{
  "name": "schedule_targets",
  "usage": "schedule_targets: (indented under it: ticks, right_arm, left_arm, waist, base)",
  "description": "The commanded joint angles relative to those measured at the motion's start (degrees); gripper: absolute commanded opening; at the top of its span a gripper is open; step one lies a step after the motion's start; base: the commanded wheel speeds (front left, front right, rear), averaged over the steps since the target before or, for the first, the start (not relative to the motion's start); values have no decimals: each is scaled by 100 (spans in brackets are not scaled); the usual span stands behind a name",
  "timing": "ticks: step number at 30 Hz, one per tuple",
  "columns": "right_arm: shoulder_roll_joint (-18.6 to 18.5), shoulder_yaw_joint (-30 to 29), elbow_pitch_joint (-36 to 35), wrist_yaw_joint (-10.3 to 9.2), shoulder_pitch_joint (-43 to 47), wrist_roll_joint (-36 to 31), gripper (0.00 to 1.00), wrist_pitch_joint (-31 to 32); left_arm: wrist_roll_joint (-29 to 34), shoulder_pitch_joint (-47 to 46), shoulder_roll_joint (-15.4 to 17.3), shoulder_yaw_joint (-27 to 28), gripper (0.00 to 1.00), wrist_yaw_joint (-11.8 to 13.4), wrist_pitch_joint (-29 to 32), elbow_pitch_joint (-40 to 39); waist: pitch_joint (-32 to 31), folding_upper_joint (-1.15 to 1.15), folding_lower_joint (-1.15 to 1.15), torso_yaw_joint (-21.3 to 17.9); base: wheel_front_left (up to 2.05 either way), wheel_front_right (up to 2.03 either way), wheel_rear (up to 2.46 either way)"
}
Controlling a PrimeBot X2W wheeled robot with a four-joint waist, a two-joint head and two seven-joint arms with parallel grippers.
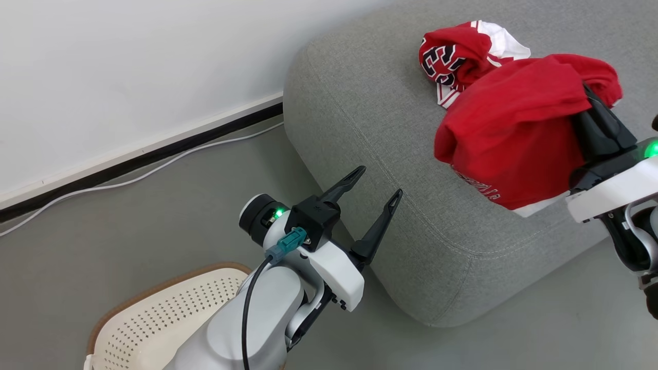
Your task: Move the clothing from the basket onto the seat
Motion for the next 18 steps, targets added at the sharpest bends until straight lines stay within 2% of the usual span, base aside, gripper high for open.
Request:
schedule_targets:
  ticks: [1,9,10,18]
  right_arm:
    - [-124,-40,-117,23,91,33,0,-35]
    - [-401,-641,88,23,-109,-129,0,-35]
    - [-545,-925,260,23,-294,-240,0,-35]
    - [-879,-1720,971,23,-1045,-648,0,-35]
  left_arm:
    - [33,-123,25,186,100,-21,-28,-118]
    - [86,-287,25,41,100,41,-28,-217]
    - [87,-422,25,-108,100,100,-28,-270]
    - [39,-993,25,-632,100,323,-28,-410]
  waist:
    - [12,0,0,-18]
    - [340,0,0,36]
    - [581,0,0,132]
    - [1369,0,0,472]
  base:
    - [0,0,0]
    - [0,0,0]
    - [0,0,0]
    - [0,0,0]
